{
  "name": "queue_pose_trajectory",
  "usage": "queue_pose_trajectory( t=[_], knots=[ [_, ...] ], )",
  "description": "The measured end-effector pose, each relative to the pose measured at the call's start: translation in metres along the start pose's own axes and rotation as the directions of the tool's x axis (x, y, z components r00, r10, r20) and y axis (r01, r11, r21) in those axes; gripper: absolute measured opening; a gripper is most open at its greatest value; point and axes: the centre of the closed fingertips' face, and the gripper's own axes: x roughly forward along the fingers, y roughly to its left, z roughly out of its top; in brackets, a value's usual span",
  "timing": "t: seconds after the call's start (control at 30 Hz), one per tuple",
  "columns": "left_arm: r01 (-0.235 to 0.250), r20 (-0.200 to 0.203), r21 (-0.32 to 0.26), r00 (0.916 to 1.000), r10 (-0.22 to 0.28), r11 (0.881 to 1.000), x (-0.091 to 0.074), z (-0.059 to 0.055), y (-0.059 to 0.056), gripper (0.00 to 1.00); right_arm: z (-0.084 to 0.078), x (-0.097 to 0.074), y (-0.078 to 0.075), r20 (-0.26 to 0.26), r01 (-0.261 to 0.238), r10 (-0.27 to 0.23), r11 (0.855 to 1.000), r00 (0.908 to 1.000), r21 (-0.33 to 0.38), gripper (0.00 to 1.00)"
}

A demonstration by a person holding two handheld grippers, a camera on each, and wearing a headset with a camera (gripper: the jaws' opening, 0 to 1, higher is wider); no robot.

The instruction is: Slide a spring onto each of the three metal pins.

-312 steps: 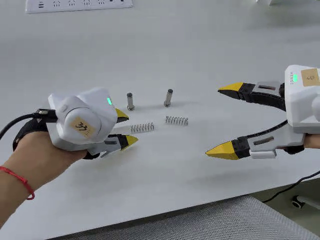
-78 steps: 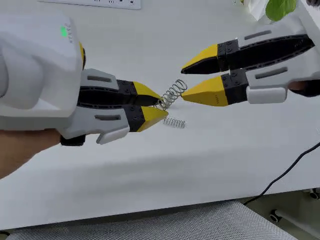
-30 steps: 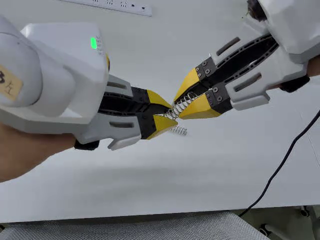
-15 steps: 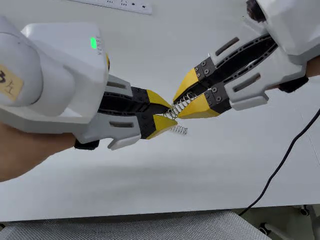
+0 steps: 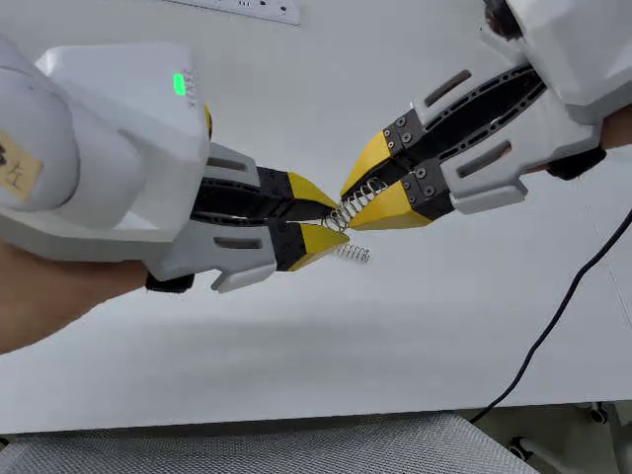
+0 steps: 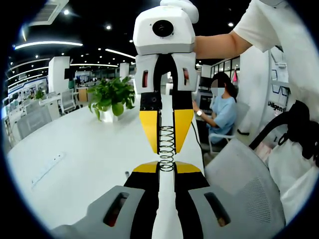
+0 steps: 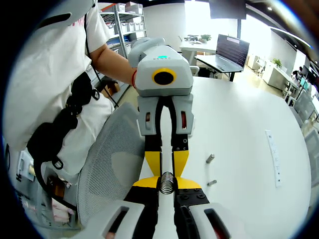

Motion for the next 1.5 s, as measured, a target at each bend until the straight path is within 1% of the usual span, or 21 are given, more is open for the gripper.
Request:
queue_pose_trajectory(
  t=[0.23,0.4,0.63,0.87,1.0,1.13,1.2,1.23,1.33,1.4,1.47,1.5],
  knots=[
    [-0.004,0.007,-0.003,1.0,0.004,1.0,-0.002,-0.001,0.001,0.07,0.002,0.002,0.0,0.002,-0.002,0.002,1.0,1.0,0.004,0.06],
    [-0.014,0.013,-0.007,0.9998,0.014,1.0,-0.005,-0.002,0.002,0.13,0.004,0.003,-0.001,0.005,-0.002,0.002,1.0,1.0,0.005,0.06],
    [-0.04,0.007,-0.015,0.9992,0.04,0.999,-0.011,-0.008,0.006,0.18,0.006,0.002,-0.004,0.01,0.01,-0.01,1.0,0.9999,0.008,0.06],
    [-0.071,-0.014,-0.02,0.9974,0.071,0.997,-0.023,-0.022,0.01,0.25,0.008,-0.001,-0.012,0.013,0.031,-0.032,0.999,0.9994,0.016,0.06],
    [-0.098,-0.024,-0.018,0.9949,0.098,0.995,-0.03,-0.03,0.013,0.29,0.008,-0.001,-0.02,0.014,0.049,-0.05,0.998,0.9987,0.026,0.06],
    [-0.133,-0.018,-0.008,0.9909,0.133,0.991,-0.041,-0.037,0.018,0.37,0.006,0.001,-0.03,0.01,0.072,-0.073,0.996,0.9973,0.048,0.06],
    [-0.15,-0.015,-0.012,0.9886,0.15,0.989,-0.047,-0.042,0.022,0.42,0.003,0.002,-0.036,-0.002,0.086,-0.086,0.995,0.9963,0.053,0.06],
    [-0.16,-0.012,-0.003,0.9871,0.16,0.987,-0.05,-0.043,0.023,0.44,0.002,0.003,-0.037,-0.004,0.089,-0.089,0.995,0.9961,0.056,0.06],
    [-0.183,-0.019,-0.005,0.983,0.183,0.983,-0.057,-0.051,0.028,0.51,-0.001,0.006,-0.046,-0.019,0.104,-0.103,0.992,0.9945,0.069,0.06],
    [-0.198,-0.019,0.008,0.9801,0.198,0.98,-0.062,-0.055,0.03,0.55,-0.005,0.008,-0.053,-0.035,0.12,-0.118,0.99,0.9924,0.075,0.06],
    [-0.212,-0.032,0.005,0.9767,0.212,0.977,-0.067,-0.062,0.033,0.61,-0.008,0.011,-0.059,-0.047,0.128,-0.125,0.988,0.9911,0.083,0.06],
    [-0.217,-0.032,0.01,0.9756,0.217,0.976,-0.069,-0.064,0.034,0.63,-0.009,0.013,-0.061,-0.053,0.133,-0.129,0.987,0.9902,0.086,0.06]
  ],
)
